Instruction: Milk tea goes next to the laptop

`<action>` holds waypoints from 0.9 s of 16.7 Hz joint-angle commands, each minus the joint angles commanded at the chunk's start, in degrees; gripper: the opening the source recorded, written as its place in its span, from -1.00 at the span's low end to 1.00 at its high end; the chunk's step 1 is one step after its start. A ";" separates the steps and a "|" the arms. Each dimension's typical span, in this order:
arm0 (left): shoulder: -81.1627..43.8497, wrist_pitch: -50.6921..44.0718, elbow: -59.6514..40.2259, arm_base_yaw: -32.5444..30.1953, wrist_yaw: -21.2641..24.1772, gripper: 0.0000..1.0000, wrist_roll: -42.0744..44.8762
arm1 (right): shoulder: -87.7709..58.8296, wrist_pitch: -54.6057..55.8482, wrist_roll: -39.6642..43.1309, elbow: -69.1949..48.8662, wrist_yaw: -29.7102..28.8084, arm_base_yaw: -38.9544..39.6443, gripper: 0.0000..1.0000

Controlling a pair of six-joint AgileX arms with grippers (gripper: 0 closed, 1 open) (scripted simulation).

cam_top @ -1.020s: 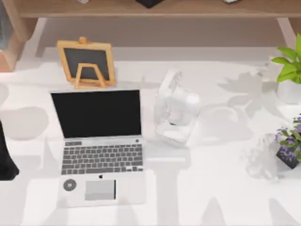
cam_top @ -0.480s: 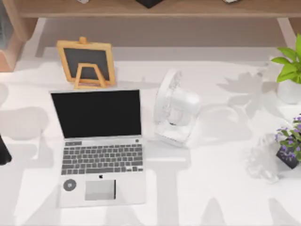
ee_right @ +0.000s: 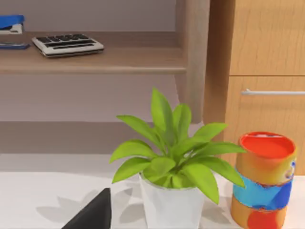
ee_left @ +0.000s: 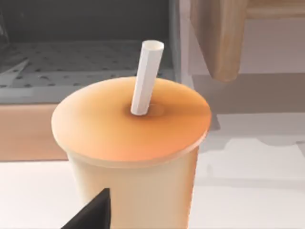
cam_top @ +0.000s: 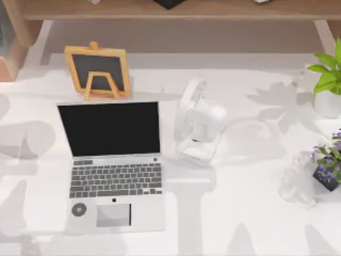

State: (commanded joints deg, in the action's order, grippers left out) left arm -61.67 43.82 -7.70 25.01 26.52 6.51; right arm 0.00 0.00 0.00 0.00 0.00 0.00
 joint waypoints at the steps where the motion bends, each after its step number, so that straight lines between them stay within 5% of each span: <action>1: -4.53 3.06 -0.57 1.75 1.80 1.00 0.44 | 0.00 0.00 0.00 0.00 0.00 0.00 1.00; 7: -22.29 15.18 -2.83 8.84 8.79 1.00 1.99 | 0.00 0.00 0.00 0.00 0.00 0.00 1.00; 15: -24.33 16.47 -3.61 8.60 8.59 1.00 1.86 | 0.00 0.00 0.00 0.00 0.00 0.00 1.00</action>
State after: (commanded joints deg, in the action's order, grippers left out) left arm -86.00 60.29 -11.31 33.61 35.11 8.37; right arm 0.00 0.00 0.00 0.00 0.00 0.00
